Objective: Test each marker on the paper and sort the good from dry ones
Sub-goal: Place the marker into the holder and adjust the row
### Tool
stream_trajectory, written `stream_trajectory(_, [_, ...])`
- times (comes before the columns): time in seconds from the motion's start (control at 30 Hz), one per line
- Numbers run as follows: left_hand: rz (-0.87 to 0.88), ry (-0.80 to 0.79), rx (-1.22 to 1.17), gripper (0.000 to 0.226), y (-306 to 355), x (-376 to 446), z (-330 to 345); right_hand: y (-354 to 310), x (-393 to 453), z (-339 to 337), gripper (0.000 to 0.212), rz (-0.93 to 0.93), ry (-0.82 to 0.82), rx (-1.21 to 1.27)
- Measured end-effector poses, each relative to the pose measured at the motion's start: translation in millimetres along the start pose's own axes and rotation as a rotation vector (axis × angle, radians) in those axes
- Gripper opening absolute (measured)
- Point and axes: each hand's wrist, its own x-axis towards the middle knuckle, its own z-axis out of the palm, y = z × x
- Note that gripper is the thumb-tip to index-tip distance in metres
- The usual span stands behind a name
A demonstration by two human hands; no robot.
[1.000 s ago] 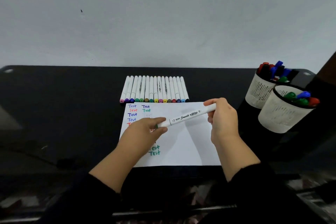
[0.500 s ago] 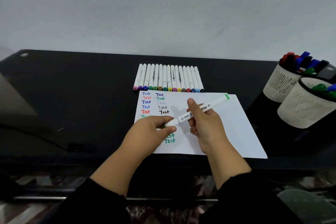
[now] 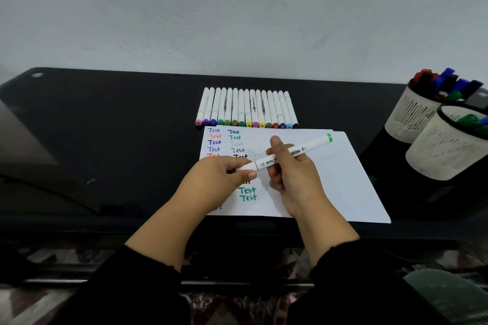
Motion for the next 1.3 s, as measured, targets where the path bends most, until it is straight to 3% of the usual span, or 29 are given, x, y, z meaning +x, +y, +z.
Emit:
stream_trajectory(0.17, [0.015, -0.079, -0.016, 0.008, -0.1, -3.7, -3.0, 1.9, 2.8, -0.3, 0.023, -0.033, 0.013, -0.048])
stream_trajectory(0.4, [0.011, -0.135, -0.057, 0.017, 2.2, -4.8, -9.7, 1.1, 2.4, 4.2, 0.033, -0.074, 0.025, -0.036])
stream_trajectory(0.63, [0.047, -0.054, 0.039, 0.015, 1.9, -9.1, 0.0, 2.4, 2.9, 6.8, 0.03, -0.023, 0.121, 0.015])
stream_trajectory(0.87, [0.019, -0.148, -0.095, 0.017, 2.6, -9.0, -9.8, 0.8, 0.0, 8.4, 0.035, -0.037, 0.072, 0.016])
stream_trajectory(1.1, [0.045, -0.037, 0.079, 0.017, 1.2, -12.6, 0.2, 2.4, 0.7, 10.6, 0.025, 0.007, 0.137, 0.027])
stream_trajectory(1.3, [-0.013, -0.104, -0.188, 0.02, -8.4, -18.8, -27.5, -10.6, 10.4, -7.5, 0.026, 0.004, 0.196, 0.208])
